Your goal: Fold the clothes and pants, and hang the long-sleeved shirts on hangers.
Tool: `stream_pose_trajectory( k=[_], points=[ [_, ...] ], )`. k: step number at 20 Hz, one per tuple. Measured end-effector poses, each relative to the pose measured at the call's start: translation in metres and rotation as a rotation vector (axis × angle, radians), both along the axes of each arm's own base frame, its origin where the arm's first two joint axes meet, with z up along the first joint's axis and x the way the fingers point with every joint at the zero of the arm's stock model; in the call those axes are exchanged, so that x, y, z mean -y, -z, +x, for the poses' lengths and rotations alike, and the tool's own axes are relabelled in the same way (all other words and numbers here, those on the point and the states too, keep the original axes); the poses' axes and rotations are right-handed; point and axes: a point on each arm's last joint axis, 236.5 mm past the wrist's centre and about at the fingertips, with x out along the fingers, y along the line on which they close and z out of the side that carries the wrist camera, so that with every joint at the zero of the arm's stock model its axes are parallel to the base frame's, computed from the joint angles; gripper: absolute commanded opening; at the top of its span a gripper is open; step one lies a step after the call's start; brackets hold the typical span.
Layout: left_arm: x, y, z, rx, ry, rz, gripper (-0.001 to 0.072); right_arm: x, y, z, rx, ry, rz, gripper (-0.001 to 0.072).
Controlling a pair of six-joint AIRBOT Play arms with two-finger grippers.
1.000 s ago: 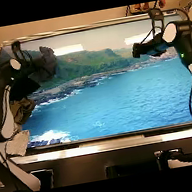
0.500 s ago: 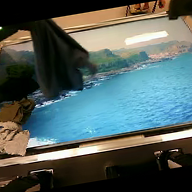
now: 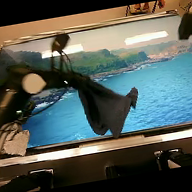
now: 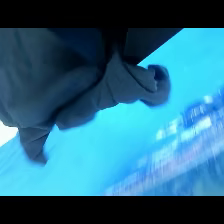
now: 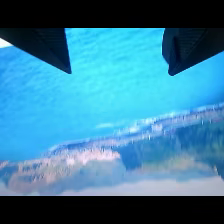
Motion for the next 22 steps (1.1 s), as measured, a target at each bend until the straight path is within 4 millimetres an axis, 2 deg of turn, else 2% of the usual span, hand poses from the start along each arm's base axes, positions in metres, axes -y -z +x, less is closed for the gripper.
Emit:
stream_pose_trajectory(
  k=[1, 2, 3, 4, 6, 9, 11, 12, 14, 15, 17, 19, 22],
  points=[
    [0.001, 0.032, -0.003, -0.077, -0.01, 0.02, 0.0718, -0.006, 0.031, 0.003, -0.09, -0.013, 0.015, 0.0703],
    [0.001, 0.056, -0.005, -0.145, -0.022, 0.028, 0.0714, -0.012, 0.059, 0.006, -0.167, -0.03, 0.029, 0.0704],
    [-0.002, 0.072, -0.007, -0.206, -0.035, 0.031, 0.0714, -0.019, 0.088, 0.011, -0.241, -0.046, 0.046, 0.0705],
    [-0.007, 0.078, -0.005, -0.251, -0.051, 0.029, 0.0714, -0.027, 0.114, 0.016, -0.3, -0.068, 0.064, 0.0705],
    [-0.026, 0.072, 0.005, -0.302, -0.09, 0.014, 0.0713, -0.042, 0.153, 0.026, -0.385, -0.109, 0.106, 0.0705],
    [-0.078, 0.055, 0.011, -0.367, -0.142, 0.026, 0.0713, -0.055, 0.208, 0.035, -0.507, -0.131, 0.205, 0.0704],
    [-0.115, 0.058, -0.001, -0.447, -0.173, 0.049, 0.0713, -0.058, 0.24, 0.034, -0.597, -0.123, 0.336, 0.0701],
    [-0.131, 0.065, -0.012, -0.496, -0.186, 0.063, 0.0712, -0.059, 0.253, 0.033, -0.641, -0.116, 0.408, 0.0702],
    [-0.147, 0.088, -0.041, -0.615, -0.197, 0.063, 0.0711, -0.056, 0.275, 0.029, -0.714, -0.1, 0.515, 0.0704],
    [-0.147, 0.101, -0.058, -0.676, -0.193, 0.049, 0.0711, -0.056, 0.284, 0.026, -0.742, -0.099, 0.547, 0.0705],
    [-0.129, 0.125, -0.092, -0.788, -0.173, -0.026, 0.0711, -0.058, 0.299, 0.019, -0.797, -0.112, 0.594, 0.0705],
    [-0.097, 0.143, -0.122, -0.866, -0.141, -0.119, 0.0711, -0.059, 0.313, 0.015, -0.832, -0.115, 0.619, 0.0704],
    [-0.042, 0.157, -0.156, -0.911, -0.099, -0.224, 0.0711, -0.061, 0.327, 0.011, -0.859, -0.117, 0.641, 0.0704]
  ],
)
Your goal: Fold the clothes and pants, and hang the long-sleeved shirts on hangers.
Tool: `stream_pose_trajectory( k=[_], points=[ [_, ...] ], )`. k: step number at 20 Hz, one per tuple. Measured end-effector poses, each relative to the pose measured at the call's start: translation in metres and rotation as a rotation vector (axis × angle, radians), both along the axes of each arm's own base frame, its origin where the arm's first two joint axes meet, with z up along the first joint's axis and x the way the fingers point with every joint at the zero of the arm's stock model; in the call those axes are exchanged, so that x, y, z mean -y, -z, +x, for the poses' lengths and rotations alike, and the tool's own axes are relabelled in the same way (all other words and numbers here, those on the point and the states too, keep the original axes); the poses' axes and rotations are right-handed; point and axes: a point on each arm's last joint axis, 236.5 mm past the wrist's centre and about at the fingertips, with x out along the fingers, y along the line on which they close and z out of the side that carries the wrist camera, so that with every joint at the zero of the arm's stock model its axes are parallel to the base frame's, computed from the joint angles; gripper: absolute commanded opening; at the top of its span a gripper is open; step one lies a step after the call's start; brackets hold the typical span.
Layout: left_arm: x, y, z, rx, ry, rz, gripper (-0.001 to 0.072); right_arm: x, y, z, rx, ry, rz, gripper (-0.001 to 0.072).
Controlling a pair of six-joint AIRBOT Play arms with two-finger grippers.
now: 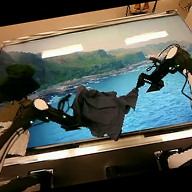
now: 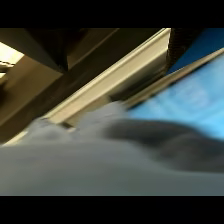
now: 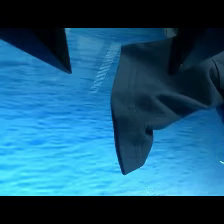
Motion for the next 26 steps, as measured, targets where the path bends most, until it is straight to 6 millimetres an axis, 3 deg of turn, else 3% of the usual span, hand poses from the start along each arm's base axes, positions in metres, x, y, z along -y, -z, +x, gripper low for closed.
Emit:
stream_pose_trajectory(
  k=[8, 13, 14, 15, 16, 17, 18, 26],
  points=[
    [0.106, 0.026, -0.055, -0.02, -0.047, -0.091, 0.0711, -0.001, 0.014, -0.001, -0.018, 0.002, 0.012, 0.0704],
    [0.141, 0.036, -0.063, 0.0, -0.137, -0.101, 0.0708, -0.001, 0.015, -0.001, -0.016, -0.003, 0.014, 0.0704],
    [0.145, 0.038, -0.063, 0.004, -0.157, -0.097, 0.0644, -0.001, 0.015, 0.0, -0.012, -0.002, 0.014, 0.0704],
    [0.149, 0.041, -0.062, 0.011, -0.179, -0.092, 0.0513, -0.001, 0.015, 0.001, -0.008, -0.003, 0.014, 0.0704],
    [0.15, 0.044, -0.061, 0.02, -0.195, -0.082, 0.0364, -0.001, 0.015, 0.001, -0.008, -0.003, 0.014, 0.0703],
    [0.151, 0.049, -0.059, 0.032, -0.215, -0.07, 0.0153, -0.001, 0.015, 0.001, -0.008, -0.003, 0.013, 0.0703],
    [0.151, 0.053, -0.056, 0.048, -0.226, -0.059, 0.0021, -0.001, 0.015, 0.001, -0.008, -0.003, 0.013, 0.0703],
    [0.156, 0.043, -0.052, 0.103, -0.227, -0.08, 0.002, -0.022, 0.033, 0.006, 0.024, -0.01, 0.005, 0.0703]
  ],
)
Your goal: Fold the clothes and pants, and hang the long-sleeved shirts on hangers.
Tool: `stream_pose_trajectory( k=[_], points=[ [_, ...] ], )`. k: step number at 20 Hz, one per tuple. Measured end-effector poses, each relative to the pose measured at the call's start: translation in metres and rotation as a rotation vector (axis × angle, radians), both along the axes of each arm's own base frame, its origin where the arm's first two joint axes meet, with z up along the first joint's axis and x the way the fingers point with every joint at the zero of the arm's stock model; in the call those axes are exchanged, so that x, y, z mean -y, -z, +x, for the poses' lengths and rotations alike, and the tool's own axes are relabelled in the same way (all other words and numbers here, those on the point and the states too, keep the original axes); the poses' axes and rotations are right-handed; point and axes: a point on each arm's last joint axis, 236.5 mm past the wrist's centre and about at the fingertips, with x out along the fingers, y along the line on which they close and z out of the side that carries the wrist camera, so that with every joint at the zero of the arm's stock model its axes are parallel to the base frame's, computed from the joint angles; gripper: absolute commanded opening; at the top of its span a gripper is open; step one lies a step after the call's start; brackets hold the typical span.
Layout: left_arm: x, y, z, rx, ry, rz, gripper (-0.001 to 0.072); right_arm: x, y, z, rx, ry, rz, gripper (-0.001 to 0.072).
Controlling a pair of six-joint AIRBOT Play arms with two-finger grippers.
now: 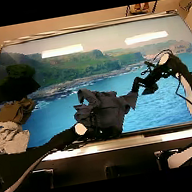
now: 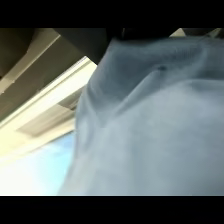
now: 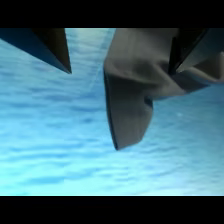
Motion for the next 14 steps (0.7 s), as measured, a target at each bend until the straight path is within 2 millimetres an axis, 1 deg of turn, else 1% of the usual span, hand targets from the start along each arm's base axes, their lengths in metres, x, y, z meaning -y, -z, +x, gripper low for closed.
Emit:
stream_pose_trajectory(
  k=[1, 2, 3, 4, 5, 6, 7, 8, 9, 10, 11, 12, 13, 14],
  points=[
    [0.0, -0.003, 0.0, 0.012, 0.01, -0.003, 0.002, -0.006, 0.002, -0.001, -0.009, 0.005, 0.013, 0.0699],
    [0.0, -0.006, -0.001, 0.021, 0.02, -0.007, 0.002, -0.012, 0.004, -0.001, -0.013, 0.011, 0.028, 0.0644],
    [0.0, -0.009, -0.001, 0.031, 0.028, -0.008, 0.002, -0.019, 0.007, 0.0, -0.017, 0.014, 0.042, 0.043],
    [0.0, -0.012, -0.001, 0.041, 0.032, -0.013, 0.0019, -0.024, 0.01, 0.0, -0.016, 0.012, 0.045, 0.0129],
    [0.0, -0.016, -0.001, 0.051, 0.038, -0.017, 0.0018, -0.028, 0.013, 0.002, -0.014, 0.013, 0.05, 0.0043],
    [0.0, -0.021, 0.0, 0.073, 0.052, -0.022, 0.0017, -0.031, 0.013, 0.003, -0.009, 0.011, 0.048, 0.0043],
    [-0.001, -0.03, 0.003, 0.106, 0.07, -0.028, 0.0017, -0.034, 0.007, 0.008, 0.015, 0.012, 0.053, 0.0042],
    [-0.003, -0.042, 0.007, 0.153, 0.101, -0.033, 0.0017, -0.036, -0.006, 0.016, 0.057, 0.005, 0.059, 0.0042],
    [-0.006, -0.058, 0.016, 0.209, 0.127, -0.042, 0.0017, -0.037, -0.026, 0.027, 0.117, -0.003, 0.06, 0.0042],
    [-0.012, -0.084, 0.03, 0.287, 0.153, -0.054, 0.0017, -0.036, -0.054, 0.041, 0.205, -0.019, 0.051, 0.0043],
    [-0.02, -0.113, 0.047, 0.372, 0.168, -0.061, 0.0018, -0.034, -0.09, 0.057, 0.313, -0.03, 0.036, 0.0043],
    [-0.032, -0.15, 0.069, 0.474, 0.167, -0.069, 0.0019, -0.031, -0.138, 0.075, 0.458, -0.034, 0.014, 0.0044],
    [-0.046, -0.192, 0.091, 0.582, 0.145, -0.078, 0.0019, -0.026, -0.19, 0.088, 0.603, -0.035, -0.015, 0.0044],
    [-0.065, -0.242, 0.113, 0.701, 0.104, -0.088, 0.0019, -0.02, -0.251, 0.094, 0.768, -0.027, -0.053, 0.0044]
  ],
)
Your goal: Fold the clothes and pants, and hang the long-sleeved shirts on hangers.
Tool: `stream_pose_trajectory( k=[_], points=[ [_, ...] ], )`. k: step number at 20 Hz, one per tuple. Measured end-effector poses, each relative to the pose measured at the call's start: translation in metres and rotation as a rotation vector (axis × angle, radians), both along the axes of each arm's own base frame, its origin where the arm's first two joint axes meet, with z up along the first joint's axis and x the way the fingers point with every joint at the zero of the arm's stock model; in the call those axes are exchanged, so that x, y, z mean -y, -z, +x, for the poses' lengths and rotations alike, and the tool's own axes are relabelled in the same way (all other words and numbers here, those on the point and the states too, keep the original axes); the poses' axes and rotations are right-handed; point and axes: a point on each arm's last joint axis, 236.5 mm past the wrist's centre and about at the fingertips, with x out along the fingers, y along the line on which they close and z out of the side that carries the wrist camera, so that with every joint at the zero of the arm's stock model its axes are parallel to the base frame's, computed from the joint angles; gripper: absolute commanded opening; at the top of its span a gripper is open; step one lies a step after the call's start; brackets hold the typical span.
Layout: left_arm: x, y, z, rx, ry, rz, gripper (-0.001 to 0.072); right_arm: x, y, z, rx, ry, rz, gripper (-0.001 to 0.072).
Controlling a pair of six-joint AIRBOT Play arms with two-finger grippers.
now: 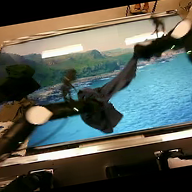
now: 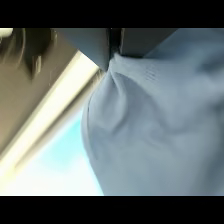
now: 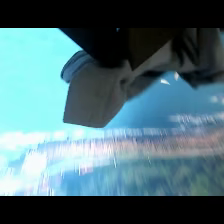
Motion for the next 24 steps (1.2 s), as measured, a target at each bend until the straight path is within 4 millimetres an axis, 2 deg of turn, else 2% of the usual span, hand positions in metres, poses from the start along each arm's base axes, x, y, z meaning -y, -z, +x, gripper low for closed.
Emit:
stream_pose_trajectory(
  k=[1, 2, 3, 5, 6, 7, 9, 11, 13, 14, 16, 18, 20, 22, 24],
  points=[
    [-0.022, -0.055, 0.018, 0.119, -0.052, -0.04, 0.002, 0.006, -0.058, -0.002, 0.15, 0.022, -0.026, 0.0044],
    [-0.046, -0.107, 0.029, 0.23, -0.104, -0.078, 0.002, 0.012, -0.115, -0.013, 0.291, 0.049, -0.045, 0.0044],
    [-0.071, -0.159, 0.032, 0.339, -0.158, -0.116, 0.002, 0.016, -0.171, -0.032, 0.428, 0.082, -0.051, 0.0044],
    [-0.111, -0.24, 0.02, 0.515, -0.234, -0.175, 0.0021, 0.02, -0.263, -0.086, 0.653, 0.13, -0.036, 0.0044],
    [-0.127, -0.276, 0.009, 0.595, -0.267, -0.211, 0.0021, 0.02, -0.295, -0.112, 0.735, 0.148, -0.019, 0.0044],
    [-0.138, -0.305, -0.005, 0.657, -0.286, -0.254, 0.0021, 0.021, -0.321, -0.138, 0.807, 0.163, -0.009, 0.0044],
    [-0.148, -0.343, -0.028, 0.748, -0.294, -0.322, 0.0021, 0.022, -0.363, -0.184, 0.934, 0.187, 0.02, 0.0044],
    [-0.151, -0.366, -0.044, 0.826, -0.288, -0.358, 0.0021, 0.024, -0.394, -0.218, 1.043, 0.208, 0.039, 0.0044],
    [-0.154, -0.381, -0.051, 0.886, -0.288, -0.377, 0.0021, 0.026, -0.411, -0.237, 1.119, 0.214, 0.024, 0.0044],
    [-0.155, -0.382, -0.049, 0.911, -0.295, -0.359, 0.0021, 0.027, -0.414, -0.24, 1.137, 0.212, 0.001, 0.0044],
    [-0.155, -0.37, -0.032, 0.923, -0.315, -0.289, 0.0021, 0.031, -0.401, -0.228, 1.098, 0.207, -0.061, 0.0044],
    [-0.152, -0.331, 0.003, 0.853, -0.34, -0.174, 0.0021, 0.034, -0.367, -0.195, 0.978, 0.191, -0.124, 0.0045],
    [-0.151, -0.265, 0.053, 0.725, -0.372, -0.032, 0.0021, 0.039, -0.31, -0.144, 0.79, 0.165, -0.18, 0.0045],
    [-0.154, -0.183, 0.105, 0.555, -0.415, 0.089, 0.0022, 0.044, -0.24, -0.083, 0.595, 0.143, -0.21, 0.0045],
    [-0.159, -0.106, 0.149, 0.391, -0.466, 0.16, 0.0022, 0.047, -0.166, -0.022, 0.425, 0.146, -0.191, 0.0045]
  ],
)
